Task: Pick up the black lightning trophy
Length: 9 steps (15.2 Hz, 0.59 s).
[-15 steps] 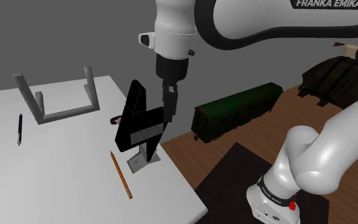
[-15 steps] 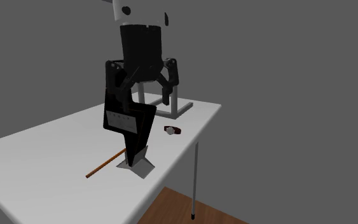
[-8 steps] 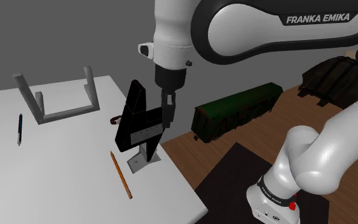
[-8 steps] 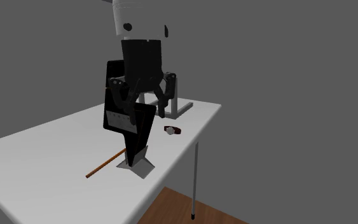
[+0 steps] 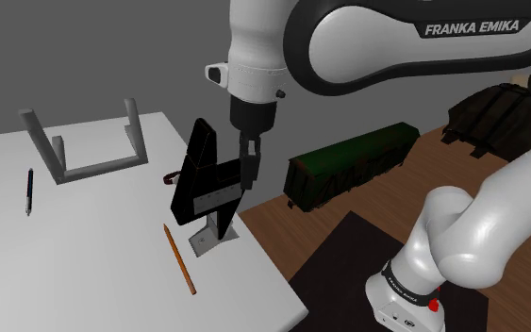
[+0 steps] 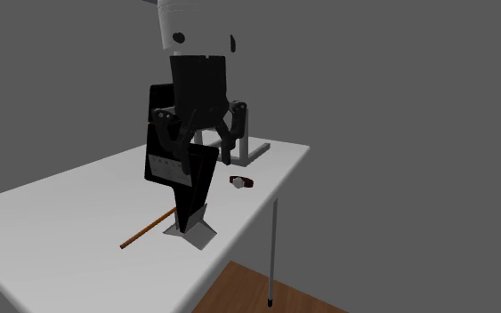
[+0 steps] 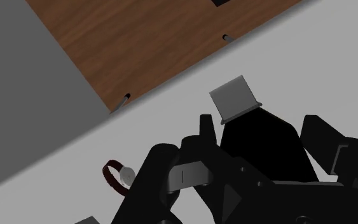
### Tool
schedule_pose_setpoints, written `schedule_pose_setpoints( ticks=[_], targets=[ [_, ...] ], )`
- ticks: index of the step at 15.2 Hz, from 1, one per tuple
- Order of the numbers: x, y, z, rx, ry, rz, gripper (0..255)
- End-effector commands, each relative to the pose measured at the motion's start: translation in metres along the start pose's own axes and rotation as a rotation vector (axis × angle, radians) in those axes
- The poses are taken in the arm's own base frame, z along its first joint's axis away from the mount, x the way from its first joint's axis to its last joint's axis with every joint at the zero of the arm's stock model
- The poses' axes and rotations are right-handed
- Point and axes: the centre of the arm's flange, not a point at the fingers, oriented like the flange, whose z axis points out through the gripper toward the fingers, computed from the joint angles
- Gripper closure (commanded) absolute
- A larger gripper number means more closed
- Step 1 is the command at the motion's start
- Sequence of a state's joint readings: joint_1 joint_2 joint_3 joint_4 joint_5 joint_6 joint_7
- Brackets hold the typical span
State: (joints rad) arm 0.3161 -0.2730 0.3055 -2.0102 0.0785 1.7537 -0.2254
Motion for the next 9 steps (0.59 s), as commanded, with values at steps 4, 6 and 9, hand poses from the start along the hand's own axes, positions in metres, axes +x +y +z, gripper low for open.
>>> schedule_pose_setpoints(
  ticks=[4, 6, 9],
  targets=[
    [0.0, 0.0, -0.02, 0.001, -0.002, 0.0, 255],
    [0.0, 0.0, -0.03, 0.001, -0.002, 0.0, 255],
    [0.0, 0.001, -0.046, 0.001, -0.002, 0.0, 255]
  ],
)
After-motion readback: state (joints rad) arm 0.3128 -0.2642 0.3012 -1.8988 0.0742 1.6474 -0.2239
